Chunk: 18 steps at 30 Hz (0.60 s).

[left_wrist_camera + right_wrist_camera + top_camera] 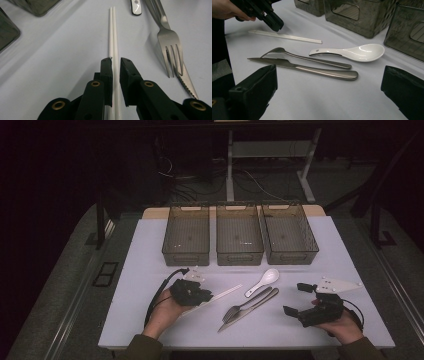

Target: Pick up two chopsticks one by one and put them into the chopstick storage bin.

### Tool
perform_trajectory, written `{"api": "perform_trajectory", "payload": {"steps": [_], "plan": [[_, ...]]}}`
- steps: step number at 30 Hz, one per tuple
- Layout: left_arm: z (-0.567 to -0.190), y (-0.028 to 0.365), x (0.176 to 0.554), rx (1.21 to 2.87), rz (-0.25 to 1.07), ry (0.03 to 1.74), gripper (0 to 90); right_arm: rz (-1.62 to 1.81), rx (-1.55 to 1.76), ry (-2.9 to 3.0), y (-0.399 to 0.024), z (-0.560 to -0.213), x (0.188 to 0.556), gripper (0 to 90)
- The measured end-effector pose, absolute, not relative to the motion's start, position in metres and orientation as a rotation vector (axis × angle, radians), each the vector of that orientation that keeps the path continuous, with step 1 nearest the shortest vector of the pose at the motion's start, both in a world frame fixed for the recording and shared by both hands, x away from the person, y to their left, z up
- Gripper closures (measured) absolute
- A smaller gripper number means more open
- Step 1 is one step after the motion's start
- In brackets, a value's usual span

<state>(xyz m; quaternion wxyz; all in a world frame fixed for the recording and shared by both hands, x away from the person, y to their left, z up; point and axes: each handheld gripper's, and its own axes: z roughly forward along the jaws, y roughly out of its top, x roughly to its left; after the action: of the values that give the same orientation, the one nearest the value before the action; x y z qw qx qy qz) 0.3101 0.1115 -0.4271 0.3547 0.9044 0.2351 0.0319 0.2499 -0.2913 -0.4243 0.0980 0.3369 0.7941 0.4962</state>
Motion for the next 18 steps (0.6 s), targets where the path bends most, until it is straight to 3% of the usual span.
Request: {"api": "perform_trajectory", "payload": {"steps": [18], "plan": [[-0.4327, 0.1117, 0.3133, 2.369, 0.074, 0.624, 82.0, 1.461, 1.003, 2.351, -0.2913, -0.4245, 0.2502, 0.8]]}}
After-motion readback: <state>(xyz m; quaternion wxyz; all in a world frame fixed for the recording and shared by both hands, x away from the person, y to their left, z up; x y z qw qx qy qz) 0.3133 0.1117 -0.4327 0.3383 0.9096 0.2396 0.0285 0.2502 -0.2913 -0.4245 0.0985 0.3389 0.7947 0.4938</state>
